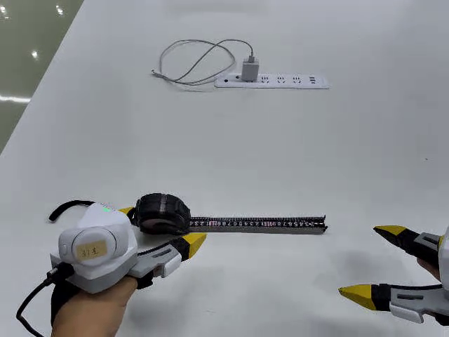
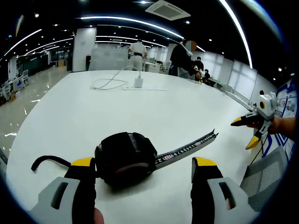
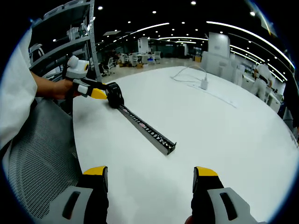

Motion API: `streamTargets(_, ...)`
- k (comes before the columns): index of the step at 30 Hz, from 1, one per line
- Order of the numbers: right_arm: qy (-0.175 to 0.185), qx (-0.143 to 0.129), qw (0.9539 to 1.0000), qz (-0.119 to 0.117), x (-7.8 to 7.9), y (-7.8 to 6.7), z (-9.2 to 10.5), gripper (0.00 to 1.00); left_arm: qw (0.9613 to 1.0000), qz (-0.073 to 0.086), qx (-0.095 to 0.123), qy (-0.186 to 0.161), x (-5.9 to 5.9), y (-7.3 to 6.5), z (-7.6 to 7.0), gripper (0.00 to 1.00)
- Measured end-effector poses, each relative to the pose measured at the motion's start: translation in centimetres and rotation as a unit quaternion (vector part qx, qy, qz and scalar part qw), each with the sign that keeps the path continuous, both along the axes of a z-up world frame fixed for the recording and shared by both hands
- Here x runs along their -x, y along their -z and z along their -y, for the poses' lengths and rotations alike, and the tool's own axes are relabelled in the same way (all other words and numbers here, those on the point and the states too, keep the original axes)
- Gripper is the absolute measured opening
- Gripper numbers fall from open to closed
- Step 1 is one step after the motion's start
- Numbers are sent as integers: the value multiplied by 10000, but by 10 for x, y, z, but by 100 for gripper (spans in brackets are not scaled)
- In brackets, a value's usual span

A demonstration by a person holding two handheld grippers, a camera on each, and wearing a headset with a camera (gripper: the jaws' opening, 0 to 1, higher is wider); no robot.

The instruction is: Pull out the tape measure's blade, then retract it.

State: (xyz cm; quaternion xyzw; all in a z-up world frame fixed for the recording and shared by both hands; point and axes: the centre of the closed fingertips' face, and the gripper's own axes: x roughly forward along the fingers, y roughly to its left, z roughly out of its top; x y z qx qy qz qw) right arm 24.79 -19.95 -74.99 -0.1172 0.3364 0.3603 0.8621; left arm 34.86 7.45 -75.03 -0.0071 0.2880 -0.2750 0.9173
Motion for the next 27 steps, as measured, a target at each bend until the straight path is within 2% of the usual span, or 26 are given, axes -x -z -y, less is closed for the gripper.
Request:
streamTargets(1, -22, 16, 10000, 17, -2, 0, 0, 71, 10000, -6, 42, -44, -1, 0, 0, 81)
streamTargets(3, -98, 36, 9999, 8, -4, -1, 0, 70, 9999, 14, -63, -89, -3, 1, -3, 78)
streamTargets(16, -449, 261, 9986, 73, -27, -4, 4, 62, 9993, -19, -44, -373, -10, 7, 0, 79)
streamTargets(25, -811, 489, 9955, 15, -36, 4, 4, 54, 9982, -41, -92, -599, -14, 10, -3, 76)
streamTargets(27, -865, 430, 9953, -42, -37, 4, 1, 53, 9978, -71, -71, -653, -15, 10, -3, 76)
